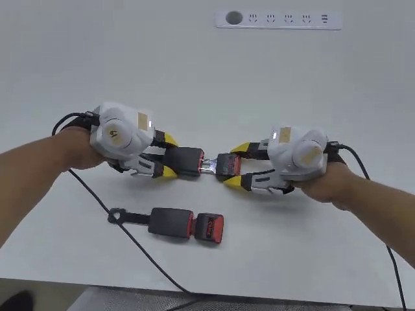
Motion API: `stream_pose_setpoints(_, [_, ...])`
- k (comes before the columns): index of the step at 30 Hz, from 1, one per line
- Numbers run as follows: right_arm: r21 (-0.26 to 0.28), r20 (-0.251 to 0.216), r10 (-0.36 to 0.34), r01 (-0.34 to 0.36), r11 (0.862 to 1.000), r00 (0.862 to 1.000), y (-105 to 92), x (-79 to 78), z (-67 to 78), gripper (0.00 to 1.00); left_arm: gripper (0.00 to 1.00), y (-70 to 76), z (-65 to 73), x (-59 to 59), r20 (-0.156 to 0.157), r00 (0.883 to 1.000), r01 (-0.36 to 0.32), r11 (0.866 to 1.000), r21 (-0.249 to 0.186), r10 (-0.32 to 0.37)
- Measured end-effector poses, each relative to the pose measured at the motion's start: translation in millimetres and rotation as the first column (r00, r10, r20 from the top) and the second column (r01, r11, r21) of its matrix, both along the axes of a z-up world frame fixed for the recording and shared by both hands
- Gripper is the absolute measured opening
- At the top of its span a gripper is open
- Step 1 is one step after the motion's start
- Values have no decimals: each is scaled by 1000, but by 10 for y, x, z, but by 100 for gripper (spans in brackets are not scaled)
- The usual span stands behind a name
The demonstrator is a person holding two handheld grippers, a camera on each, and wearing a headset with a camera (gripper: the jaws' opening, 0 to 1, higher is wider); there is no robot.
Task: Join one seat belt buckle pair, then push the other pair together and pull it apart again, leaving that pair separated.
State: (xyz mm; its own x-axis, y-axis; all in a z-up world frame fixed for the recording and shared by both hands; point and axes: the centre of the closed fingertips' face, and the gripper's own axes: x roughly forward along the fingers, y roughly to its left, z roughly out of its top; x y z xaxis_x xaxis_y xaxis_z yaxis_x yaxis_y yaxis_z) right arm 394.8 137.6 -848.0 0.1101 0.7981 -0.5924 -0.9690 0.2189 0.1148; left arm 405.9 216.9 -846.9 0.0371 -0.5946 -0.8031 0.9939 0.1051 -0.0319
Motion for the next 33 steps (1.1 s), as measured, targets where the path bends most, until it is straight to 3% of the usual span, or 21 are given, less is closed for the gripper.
stream_pose_setpoints(14, [-39,-3,9,-9,999,1000,22,27,-15,35,34,-7,-1,-15,16,998,66,996,53,-67])
stream_pose_setpoints(24, [-56,-7,-18,18,998,1000,226,71,-24,35,34,-7,-4,-11,17,997,73,995,68,-74])
stream_pose_setpoints(25, [-54,-39,-57,55,997,998,239,99,-20,35,34,-6,-4,-11,17,997,73,995,68,-74])
stream_pose_setpoints(33, [-86,-18,-32,31,996,999,261,97,-30,34,34,-9,-10,2,20,996,89,994,70,-91])
